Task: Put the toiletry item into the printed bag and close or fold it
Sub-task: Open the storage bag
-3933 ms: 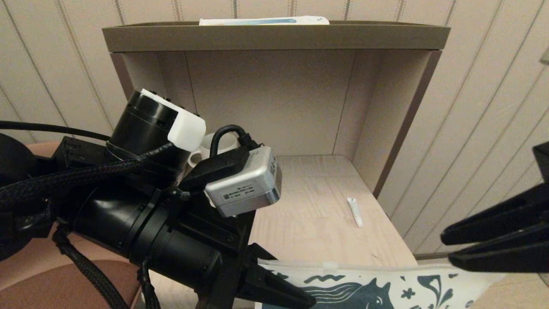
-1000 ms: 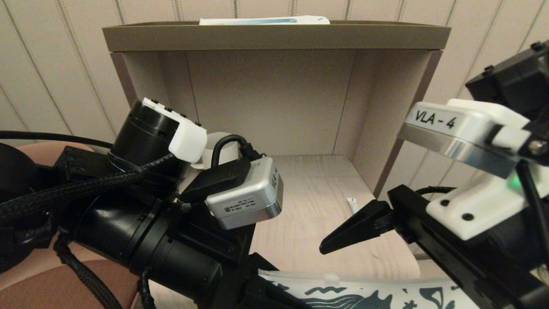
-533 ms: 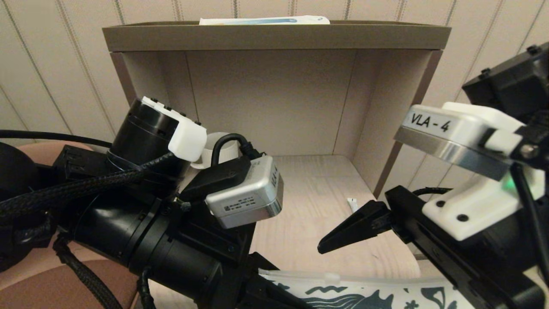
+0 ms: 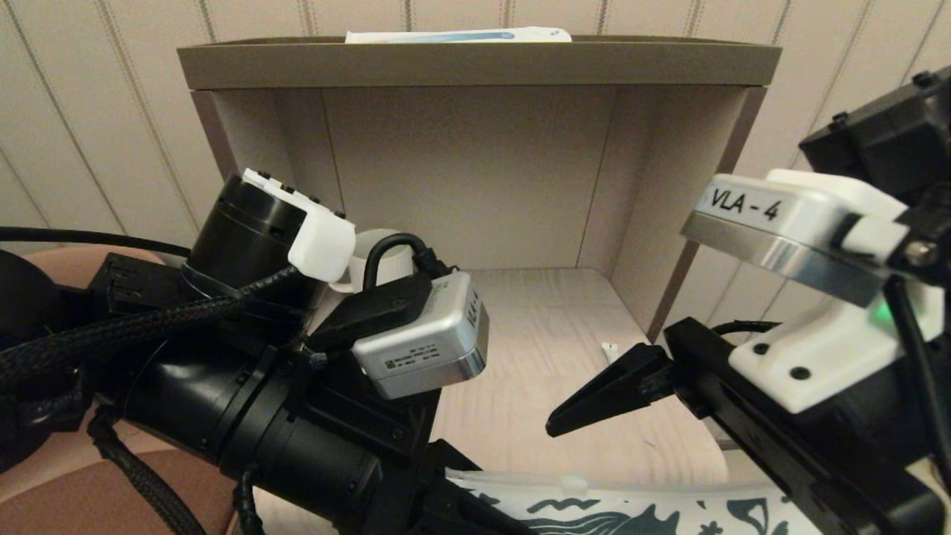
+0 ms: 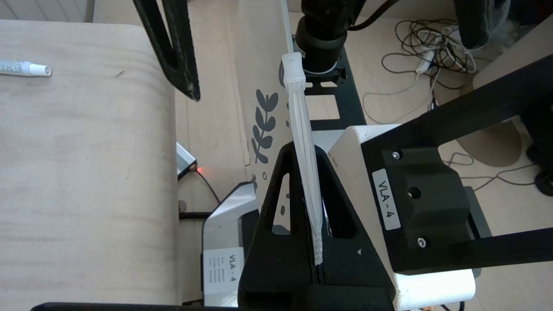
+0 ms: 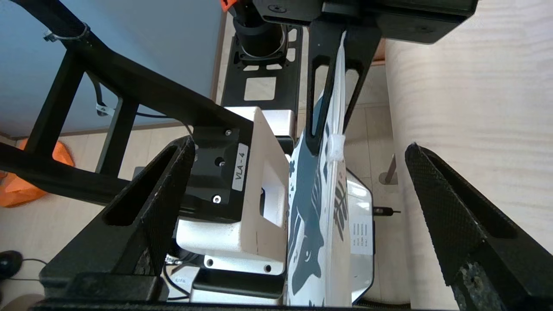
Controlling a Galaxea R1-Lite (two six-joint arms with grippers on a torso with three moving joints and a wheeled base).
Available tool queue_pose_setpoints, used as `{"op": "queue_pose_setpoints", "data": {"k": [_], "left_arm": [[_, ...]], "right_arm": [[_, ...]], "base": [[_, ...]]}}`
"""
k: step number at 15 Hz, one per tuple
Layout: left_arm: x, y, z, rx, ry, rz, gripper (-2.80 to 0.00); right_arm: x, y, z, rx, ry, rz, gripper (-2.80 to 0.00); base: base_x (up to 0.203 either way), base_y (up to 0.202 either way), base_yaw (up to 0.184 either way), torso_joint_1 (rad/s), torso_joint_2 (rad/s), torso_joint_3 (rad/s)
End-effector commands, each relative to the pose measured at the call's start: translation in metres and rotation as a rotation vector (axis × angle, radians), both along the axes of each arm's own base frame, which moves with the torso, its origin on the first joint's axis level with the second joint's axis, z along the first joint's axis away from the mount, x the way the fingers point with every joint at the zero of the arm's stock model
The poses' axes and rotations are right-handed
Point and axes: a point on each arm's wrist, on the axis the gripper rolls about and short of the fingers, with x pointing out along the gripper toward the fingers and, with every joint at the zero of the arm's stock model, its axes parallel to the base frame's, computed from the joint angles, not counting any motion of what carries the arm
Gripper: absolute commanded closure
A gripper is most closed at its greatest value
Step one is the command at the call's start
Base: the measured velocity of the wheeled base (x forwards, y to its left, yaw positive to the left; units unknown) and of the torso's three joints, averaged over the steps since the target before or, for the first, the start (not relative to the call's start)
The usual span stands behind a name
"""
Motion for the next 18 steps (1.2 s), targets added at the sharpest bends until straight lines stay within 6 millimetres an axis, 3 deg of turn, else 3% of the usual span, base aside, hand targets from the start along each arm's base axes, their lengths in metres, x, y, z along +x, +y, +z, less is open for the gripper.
{"op": "queue_pose_setpoints", "data": {"k": [1,18], "left_arm": [[-0.0002,0.0002,0.0011,-0.005,-0.001,-0.005,0.0],[-0.0006,0.0012,-0.0014,0.002,0.005,-0.003,0.0]], "right_arm": [[-0.0004,-0.0002,0.0009,0.003,-0.003,0.005,-2.8],[0.0049,0.0013,0.003,0.037,-0.037,-0.019,-2.8]], "base": [[0.0,0.0,0.0,0.0,0.0,0.0],[0.0,0.0,0.0,0.0,0.0,0.0]]}}
